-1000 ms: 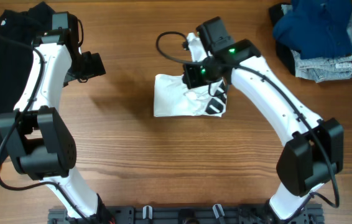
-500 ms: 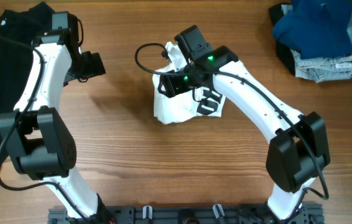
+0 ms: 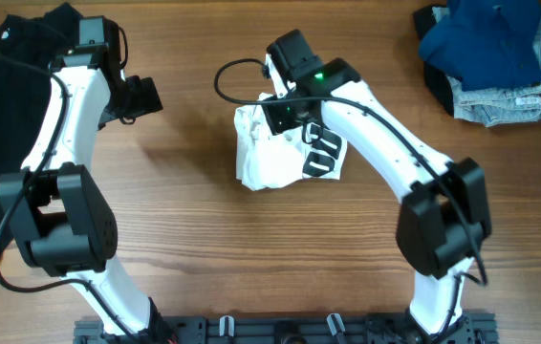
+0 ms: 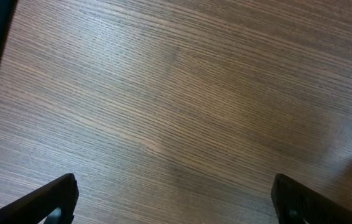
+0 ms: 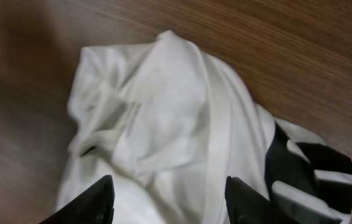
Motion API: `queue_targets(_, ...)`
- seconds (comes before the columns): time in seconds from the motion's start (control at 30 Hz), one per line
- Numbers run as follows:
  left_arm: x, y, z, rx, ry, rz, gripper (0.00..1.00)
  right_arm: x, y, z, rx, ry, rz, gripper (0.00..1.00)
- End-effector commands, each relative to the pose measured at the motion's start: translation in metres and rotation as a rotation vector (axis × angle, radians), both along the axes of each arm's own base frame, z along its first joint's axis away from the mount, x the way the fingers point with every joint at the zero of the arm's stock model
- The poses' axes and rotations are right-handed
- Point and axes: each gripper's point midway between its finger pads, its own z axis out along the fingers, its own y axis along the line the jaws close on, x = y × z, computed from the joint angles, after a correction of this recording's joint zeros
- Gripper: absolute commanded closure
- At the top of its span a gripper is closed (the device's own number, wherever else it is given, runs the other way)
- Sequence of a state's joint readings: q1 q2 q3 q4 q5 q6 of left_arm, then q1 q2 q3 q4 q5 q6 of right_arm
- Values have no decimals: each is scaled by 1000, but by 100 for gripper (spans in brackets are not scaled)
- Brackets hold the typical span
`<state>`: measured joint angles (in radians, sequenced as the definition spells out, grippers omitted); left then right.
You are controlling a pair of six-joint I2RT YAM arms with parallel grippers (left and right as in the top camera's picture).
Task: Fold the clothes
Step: 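Grasp the folded T-shirt bundle with the right gripper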
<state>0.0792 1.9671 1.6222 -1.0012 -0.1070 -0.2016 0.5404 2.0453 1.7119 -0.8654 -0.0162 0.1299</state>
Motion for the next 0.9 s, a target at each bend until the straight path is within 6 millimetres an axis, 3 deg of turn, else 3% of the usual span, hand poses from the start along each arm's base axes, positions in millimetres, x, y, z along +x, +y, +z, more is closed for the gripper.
queue_targets(0.0,3,0,-3,-12,-1,16,0,21,-21,-8,-118,-74,-61,47)
queue_targets(0.2,3,0,-3,-12,-1,16,0,33,-34,-8,-179,-121,-75,63)
queue_targets(0.3,3,0,-3,-12,-1,16,0,32,-34,-12,-181,-113,-72,65)
queue_targets(0.6,3,0,-3,-12,-1,16,0,21,-22,-22,-134,-67,13,58)
queue_targets(0.87,4,0,-3,-11,-5,16,0,16,-22,-47,-146,-16,27,56)
